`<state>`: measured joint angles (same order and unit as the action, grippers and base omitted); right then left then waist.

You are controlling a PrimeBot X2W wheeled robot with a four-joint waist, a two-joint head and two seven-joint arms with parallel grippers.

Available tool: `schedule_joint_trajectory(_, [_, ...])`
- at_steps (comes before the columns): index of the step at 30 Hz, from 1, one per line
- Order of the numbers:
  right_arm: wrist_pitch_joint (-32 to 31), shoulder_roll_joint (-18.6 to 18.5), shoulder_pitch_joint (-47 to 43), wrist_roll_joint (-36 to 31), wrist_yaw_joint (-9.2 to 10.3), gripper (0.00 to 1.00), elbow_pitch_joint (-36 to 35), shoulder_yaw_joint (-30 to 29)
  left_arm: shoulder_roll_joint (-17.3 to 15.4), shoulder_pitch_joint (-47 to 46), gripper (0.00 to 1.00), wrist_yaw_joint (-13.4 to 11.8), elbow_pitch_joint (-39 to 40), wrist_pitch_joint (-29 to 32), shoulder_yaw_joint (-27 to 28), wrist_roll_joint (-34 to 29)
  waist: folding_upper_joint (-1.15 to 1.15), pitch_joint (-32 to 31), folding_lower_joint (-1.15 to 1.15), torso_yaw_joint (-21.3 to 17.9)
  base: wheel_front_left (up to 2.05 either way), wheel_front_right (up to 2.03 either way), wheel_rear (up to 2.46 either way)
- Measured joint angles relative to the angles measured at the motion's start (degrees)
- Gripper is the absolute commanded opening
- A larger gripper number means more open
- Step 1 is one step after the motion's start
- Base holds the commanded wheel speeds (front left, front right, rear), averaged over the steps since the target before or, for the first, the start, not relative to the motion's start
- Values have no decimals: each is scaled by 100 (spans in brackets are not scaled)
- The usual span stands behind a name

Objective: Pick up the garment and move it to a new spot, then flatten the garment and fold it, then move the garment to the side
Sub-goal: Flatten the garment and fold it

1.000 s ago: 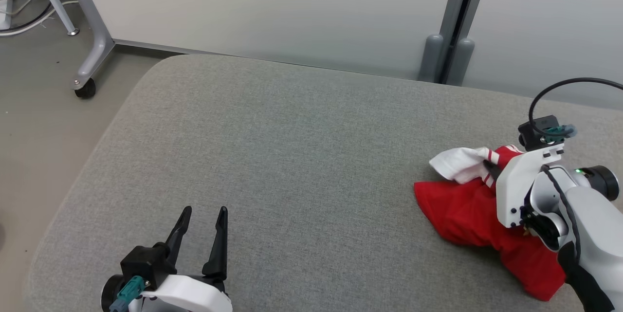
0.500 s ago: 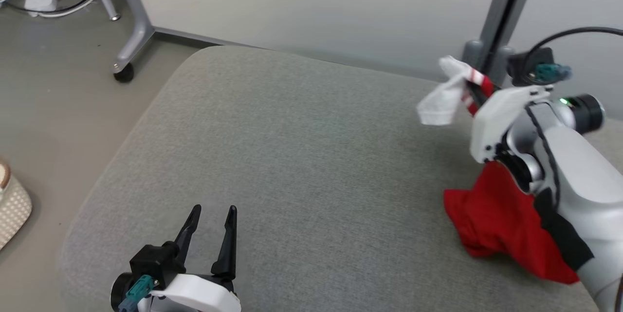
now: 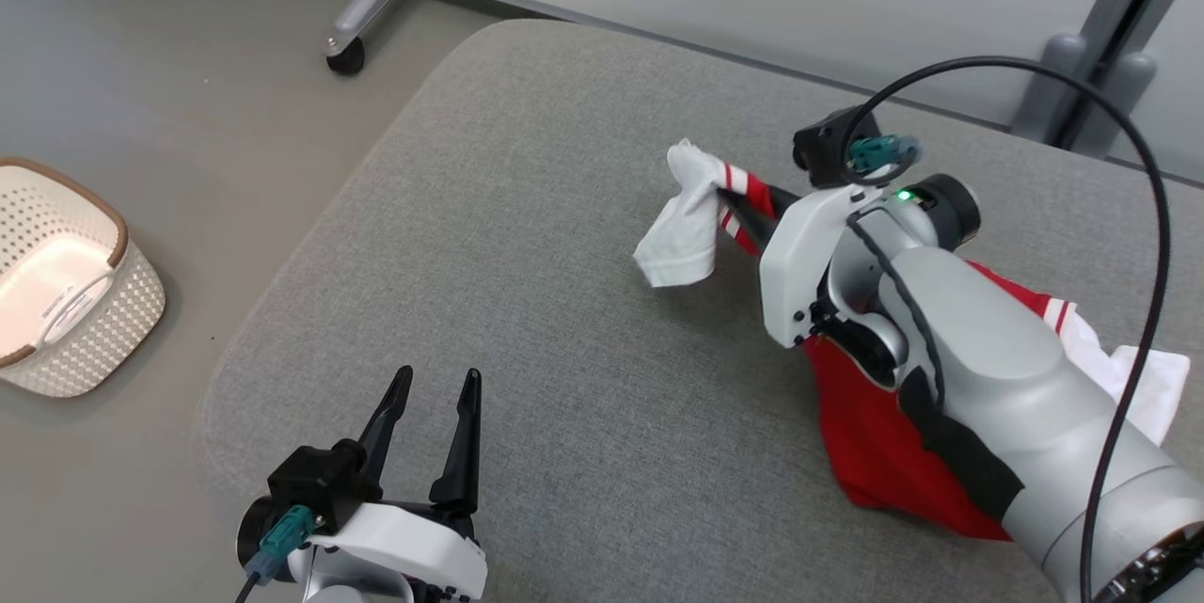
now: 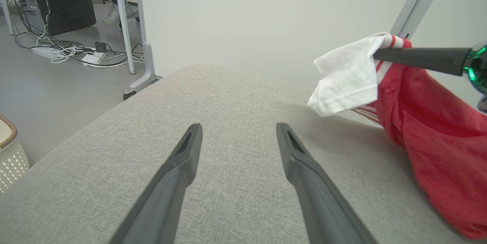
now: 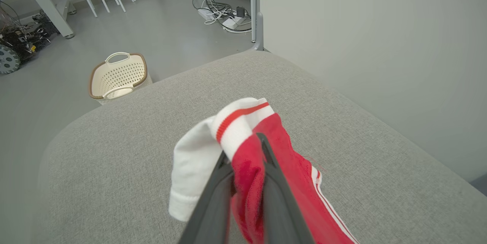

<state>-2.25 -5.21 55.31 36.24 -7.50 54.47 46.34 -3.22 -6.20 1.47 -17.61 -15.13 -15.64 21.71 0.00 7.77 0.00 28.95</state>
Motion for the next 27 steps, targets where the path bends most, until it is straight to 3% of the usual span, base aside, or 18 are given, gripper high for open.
schedule_joint_trajectory(1, [34, 34, -2, 83, 0, 81, 48, 99, 4, -12, 100, 1, 0, -1, 4, 0, 0, 37, 0, 31, 0, 0, 0])
schedule_joint_trajectory(2, [46, 65, -4, 160, 0, 100, 82, 205, 9, -13, 100, 1, -7, 0, 8, 0, 0, 67, 0, 54, 0, 0, 0])
schedule_joint_trajectory(11, [581, 26, -7, 854, 0, 100, -53, 854, -13, -15, 100, -1, -56, 0, 193, -110, 0, -18, 0, -290, 0, 0, 0])
schedule_joint_trajectory(19, [1360, -554, -141, 1322, 0, 100, -364, 882, -328, 70, 100, -55, -3, 9, 387, -192, 0, -368, 0, -1015, 0, 0, 0])
schedule_joint_trajectory(27, [1696, -1171, -849, 1503, 1, 100, -803, 366, -600, 250, 100, -181, 320, 247, 548, -146, 0, -704, 0, -1844, 0, 0, 0])
